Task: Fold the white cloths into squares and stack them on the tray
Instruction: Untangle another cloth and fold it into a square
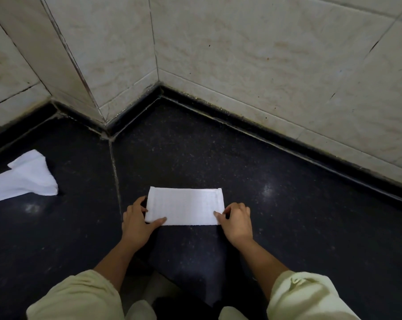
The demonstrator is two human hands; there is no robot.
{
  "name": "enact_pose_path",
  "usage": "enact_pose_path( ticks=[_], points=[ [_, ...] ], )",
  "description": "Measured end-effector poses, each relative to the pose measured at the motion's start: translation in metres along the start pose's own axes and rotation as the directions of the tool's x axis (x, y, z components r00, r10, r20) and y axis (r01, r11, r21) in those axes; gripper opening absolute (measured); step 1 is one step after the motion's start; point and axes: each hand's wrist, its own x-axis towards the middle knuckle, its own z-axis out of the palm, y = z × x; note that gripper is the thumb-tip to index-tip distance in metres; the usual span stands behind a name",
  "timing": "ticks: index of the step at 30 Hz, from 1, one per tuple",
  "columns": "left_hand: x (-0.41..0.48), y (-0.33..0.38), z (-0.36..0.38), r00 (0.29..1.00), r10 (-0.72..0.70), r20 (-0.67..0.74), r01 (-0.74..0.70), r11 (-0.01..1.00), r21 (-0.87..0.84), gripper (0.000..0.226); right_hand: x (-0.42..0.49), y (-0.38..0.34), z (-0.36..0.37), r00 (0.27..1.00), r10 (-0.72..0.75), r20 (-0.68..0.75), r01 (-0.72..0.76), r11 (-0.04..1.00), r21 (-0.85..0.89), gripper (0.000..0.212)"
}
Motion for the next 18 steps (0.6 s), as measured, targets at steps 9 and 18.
enact_pose_path(
  ticks=[9, 18],
  points=[
    [0.001, -0.002, -0.001, 1.0, 0.005, 0.005, -0.005, 1.0, -0.007, 0.094, 0.015, -0.025, -0.002, 0.925, 0.354, 0.136, -0.363, 0.93, 0.051, 0.015],
    [0.001, -0.003, -0.005, 0.999, 0.049, 0.013, -0.048, 0.996, -0.07, 0.087, 0.01, -0.039, -0.012, 0.85, 0.472, 0.234, -0.511, 0.629, 0.585, 0.013]
  ],
)
